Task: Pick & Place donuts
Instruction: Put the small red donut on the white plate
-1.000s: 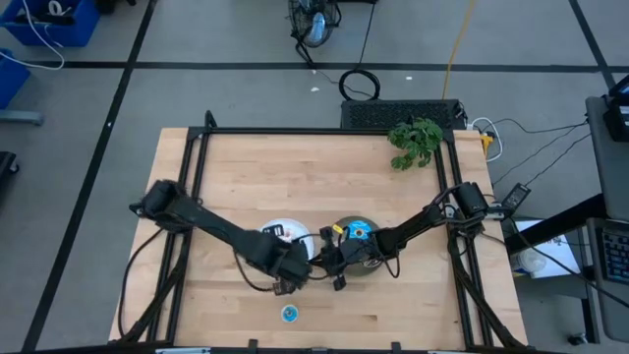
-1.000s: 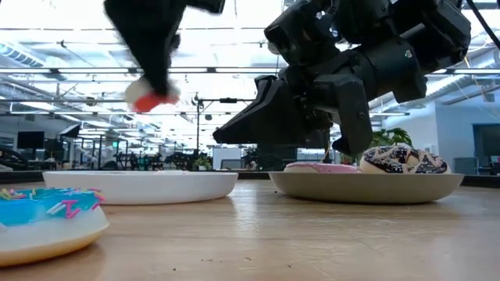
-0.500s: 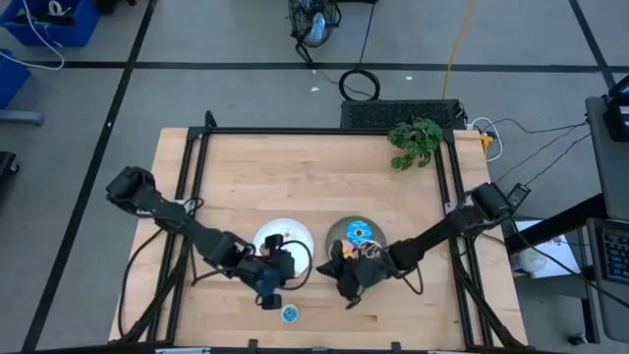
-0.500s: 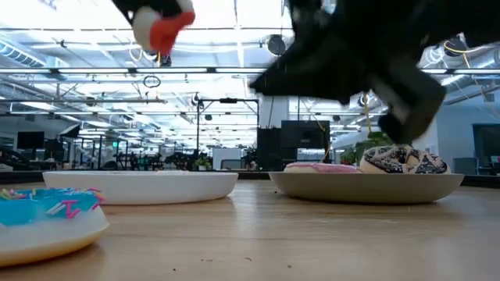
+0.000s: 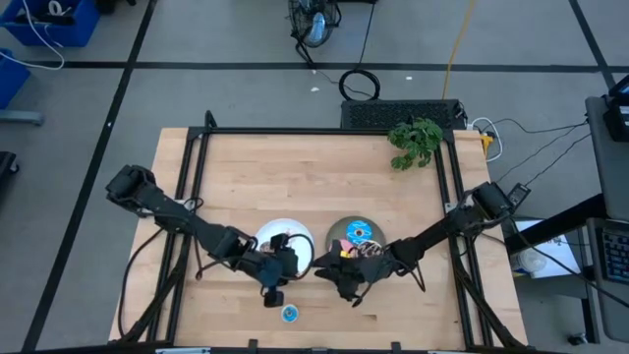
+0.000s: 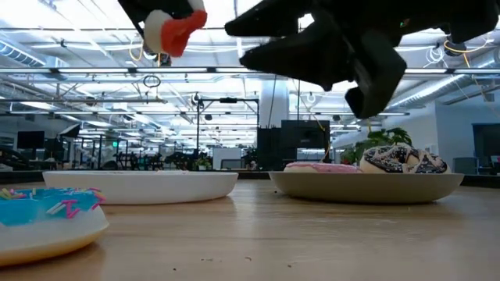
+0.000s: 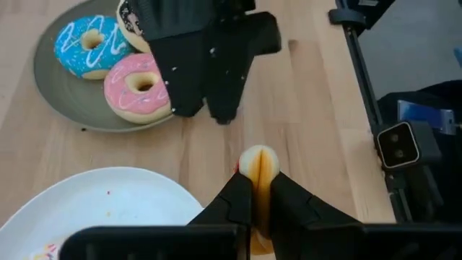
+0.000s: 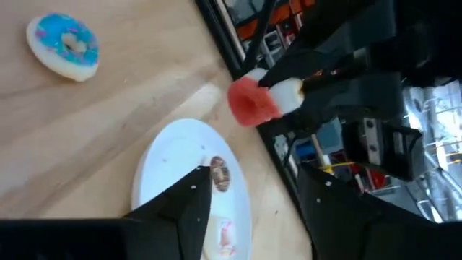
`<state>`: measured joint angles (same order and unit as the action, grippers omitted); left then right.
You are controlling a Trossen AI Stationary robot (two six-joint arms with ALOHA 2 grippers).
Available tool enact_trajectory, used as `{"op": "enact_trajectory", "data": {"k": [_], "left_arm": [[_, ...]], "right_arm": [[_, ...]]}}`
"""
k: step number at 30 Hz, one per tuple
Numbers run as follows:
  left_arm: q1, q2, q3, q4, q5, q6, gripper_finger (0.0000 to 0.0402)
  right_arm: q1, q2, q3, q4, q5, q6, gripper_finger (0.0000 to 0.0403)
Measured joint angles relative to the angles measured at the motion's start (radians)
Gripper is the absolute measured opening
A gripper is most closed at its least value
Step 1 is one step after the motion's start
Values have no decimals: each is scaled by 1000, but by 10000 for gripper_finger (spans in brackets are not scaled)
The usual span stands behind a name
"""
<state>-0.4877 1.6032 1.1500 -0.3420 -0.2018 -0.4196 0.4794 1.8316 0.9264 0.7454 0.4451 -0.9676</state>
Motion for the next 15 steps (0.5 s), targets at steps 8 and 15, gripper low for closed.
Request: {"op": "enact_trajectory", "data": {"k": [8, 15], "left_arm": [[38, 13, 0, 19, 18, 21, 28], [71, 31, 1, 50, 49, 35, 28]], "right_arm": [[6, 0, 0, 53, -81, -39, 180], [-12, -1, 0, 91, -79, -26, 160]]}}
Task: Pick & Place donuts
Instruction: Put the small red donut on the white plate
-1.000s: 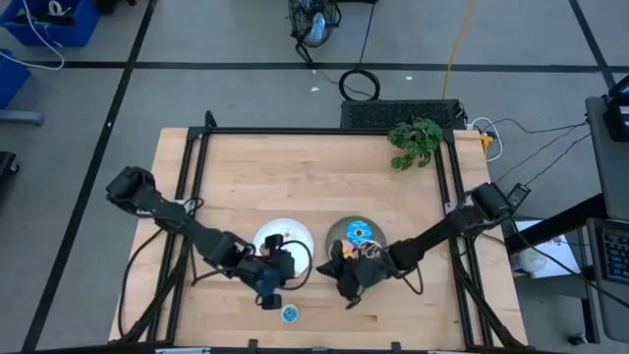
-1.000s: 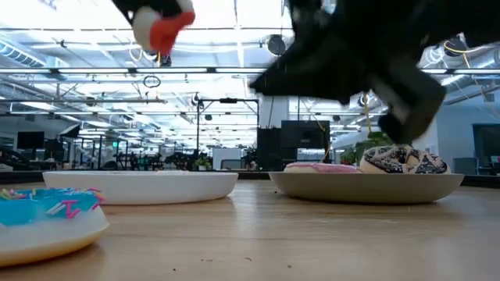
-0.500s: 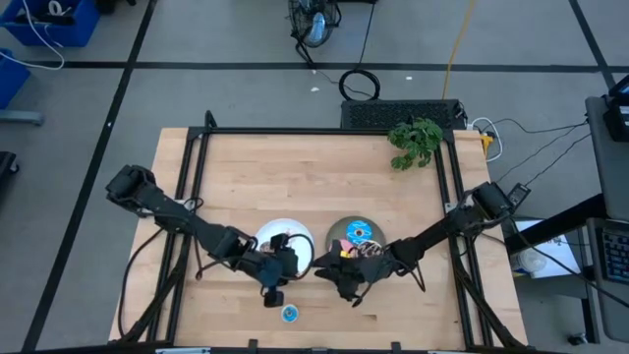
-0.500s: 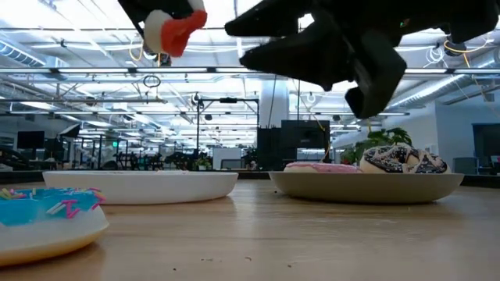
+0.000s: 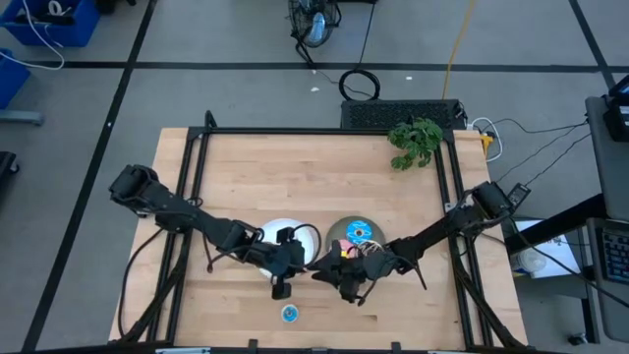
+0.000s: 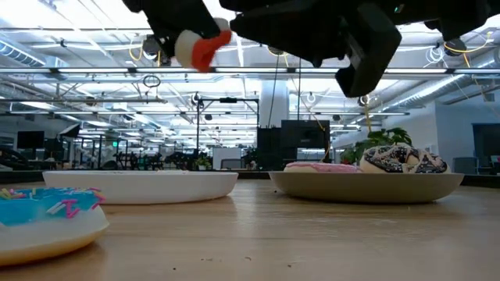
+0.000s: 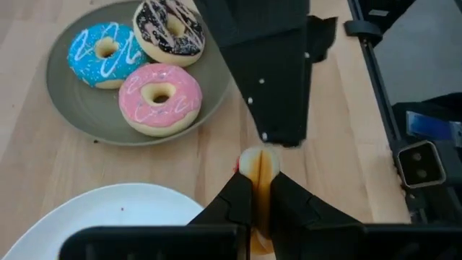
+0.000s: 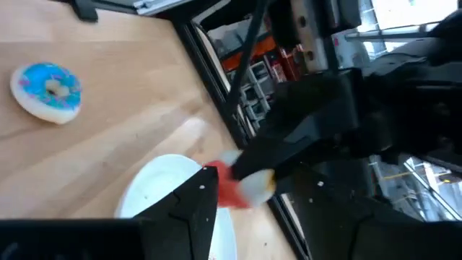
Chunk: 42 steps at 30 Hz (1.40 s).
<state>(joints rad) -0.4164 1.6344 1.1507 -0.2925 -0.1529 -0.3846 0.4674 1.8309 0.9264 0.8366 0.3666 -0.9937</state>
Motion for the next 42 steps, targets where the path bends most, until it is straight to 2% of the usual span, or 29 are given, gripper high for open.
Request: {"op": "enact_trajectory", "data": {"k": [7, 13, 22, 31, 37, 42], "left_arm": [[9, 23, 1, 40, 60, 30, 28], [12, 21, 0, 54, 58, 36, 28], [28, 21, 0, 56, 60, 45, 28], [29, 23, -3, 0, 75, 50, 28], [27, 23, -5, -6, 68, 32, 28], [25, 23, -5, -18, 58, 33, 28]], "right_arm": [[-17, 1, 0, -53, -1, -1, 171], [-16, 6, 0, -47, -3, -16, 173], [-23, 11, 8, -41, -57, 12, 138], [-37, 109, 83, -48, -3, -9, 115], [-40, 113, 83, -26, -9, -15, 114], [-58, 113, 83, -47, -9, -10, 93]]}}
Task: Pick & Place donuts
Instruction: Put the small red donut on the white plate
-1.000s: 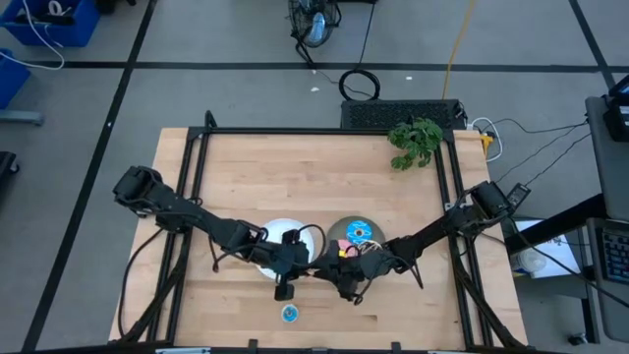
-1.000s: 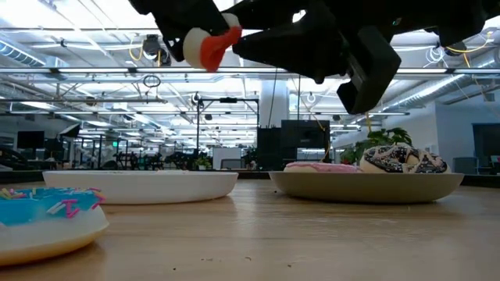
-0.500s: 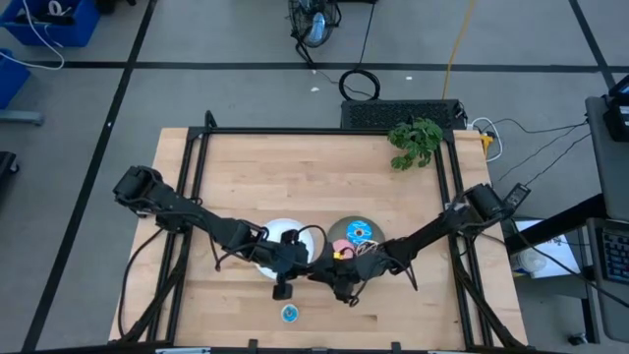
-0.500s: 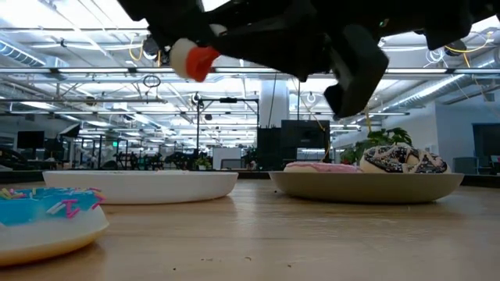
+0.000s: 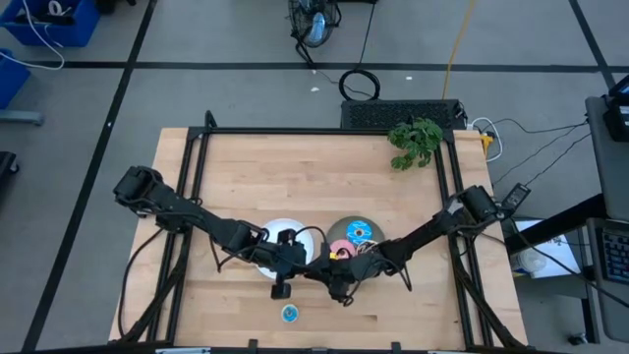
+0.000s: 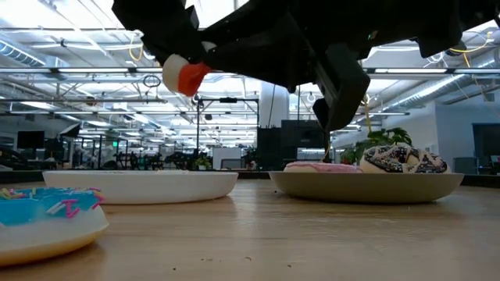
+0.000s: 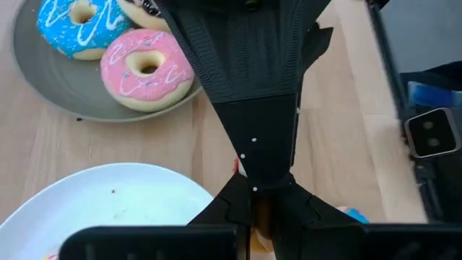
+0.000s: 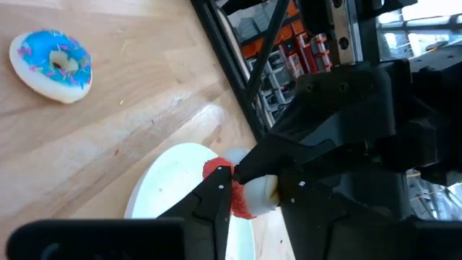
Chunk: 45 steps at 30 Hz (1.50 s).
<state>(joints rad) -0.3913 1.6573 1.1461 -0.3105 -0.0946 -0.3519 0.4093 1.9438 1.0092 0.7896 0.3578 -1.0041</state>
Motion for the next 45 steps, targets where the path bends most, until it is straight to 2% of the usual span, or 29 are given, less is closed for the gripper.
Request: {"op": "enact_trajectory", "data": {"k": [12, 15, 18, 28, 32, 37, 41, 45], "left_arm": [[0, 0, 0, -13, -4, 6, 29], [-1, 0, 0, -15, -8, 6, 40], [-5, 0, 0, -15, -12, 6, 71], [-8, -5, 13, 45, -13, 14, 236], [-10, -5, 13, 43, -2, 15, 285], [-10, -5, 11, 21, -1, 9, 316], [-20, -36, 8, -94, -8, -31, 327], [-73, -79, 7, -249, -131, -105, 322]], "right_arm": [[-13, 0, 0, -9, 3, 13, 7], [-13, 0, 1, -8, 4, 13, 3], [-9, 0, 1, -8, 4, 13, 0], [-14, 5, 3, -34, 37, 24, 1], [-14, 5, 2, -41, 56, 30, 1], [-15, 5, 2, -45, 52, 51, 1], [-12, -11, 2, -56, 73, 134, 1], [-10, -71, 2, -193, 91, 254, 1]]}}
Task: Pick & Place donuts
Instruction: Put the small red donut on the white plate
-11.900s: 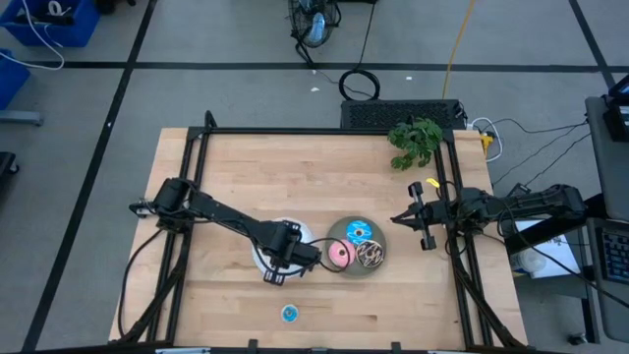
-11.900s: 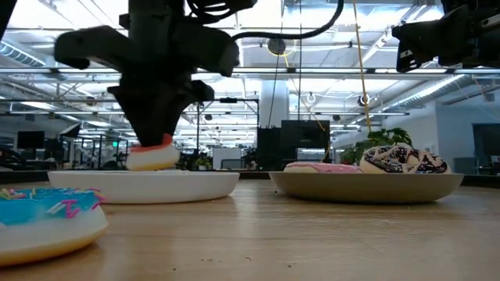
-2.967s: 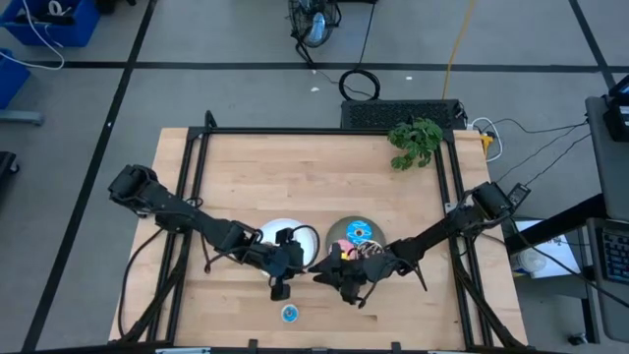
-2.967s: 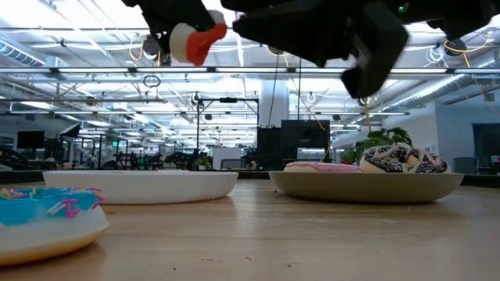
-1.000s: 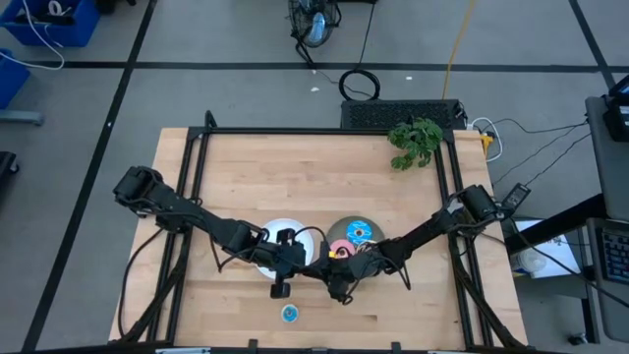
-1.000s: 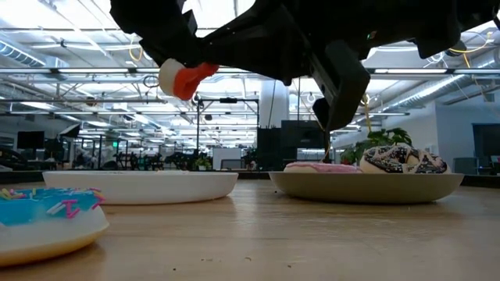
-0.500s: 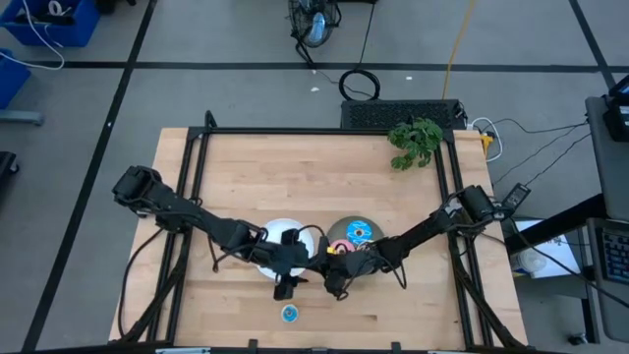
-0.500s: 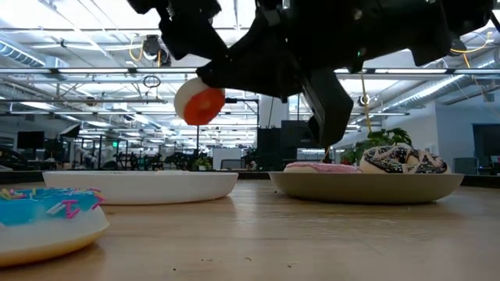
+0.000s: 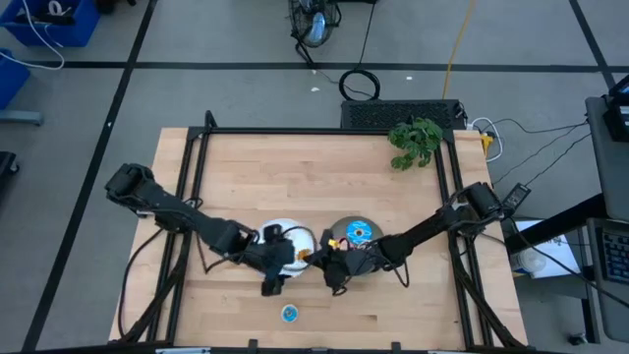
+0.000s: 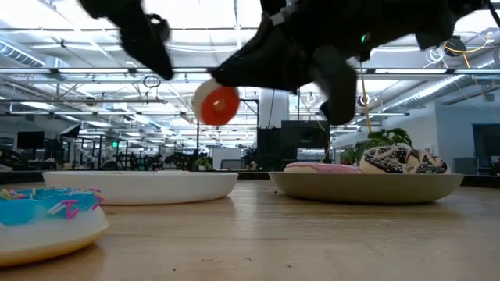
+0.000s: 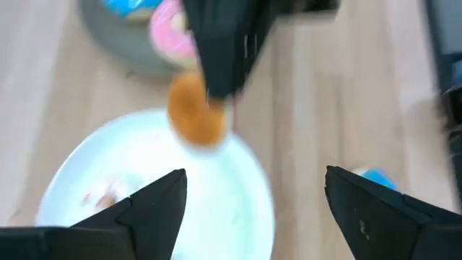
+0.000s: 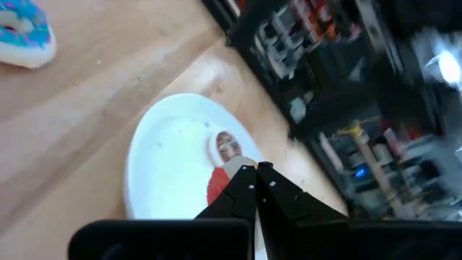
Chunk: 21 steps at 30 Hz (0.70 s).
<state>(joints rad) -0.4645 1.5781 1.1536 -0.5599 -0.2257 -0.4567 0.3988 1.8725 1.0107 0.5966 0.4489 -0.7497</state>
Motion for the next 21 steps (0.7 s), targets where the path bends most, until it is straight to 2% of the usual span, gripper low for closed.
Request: {"op": "enact_trajectory", "data": {"k": [4, 7, 15, 21], "left_arm": [[-59, -24, -1, -67, -134, -54, 309], [-95, -23, -1, -97, -215, -80, 300], [-157, -7, -3, -134, -283, -142, 287], [-200, -1, -3, -141, -334, -152, 283]], "right_arm": [[-2, -80, 0, -104, -15, 160, 0], [-19, -141, 0, -161, -123, 329, 0], [-122, -271, 0, -310, -451, 837, 0], [-235, -245, 0, -308, -657, 1058, 0]]}}
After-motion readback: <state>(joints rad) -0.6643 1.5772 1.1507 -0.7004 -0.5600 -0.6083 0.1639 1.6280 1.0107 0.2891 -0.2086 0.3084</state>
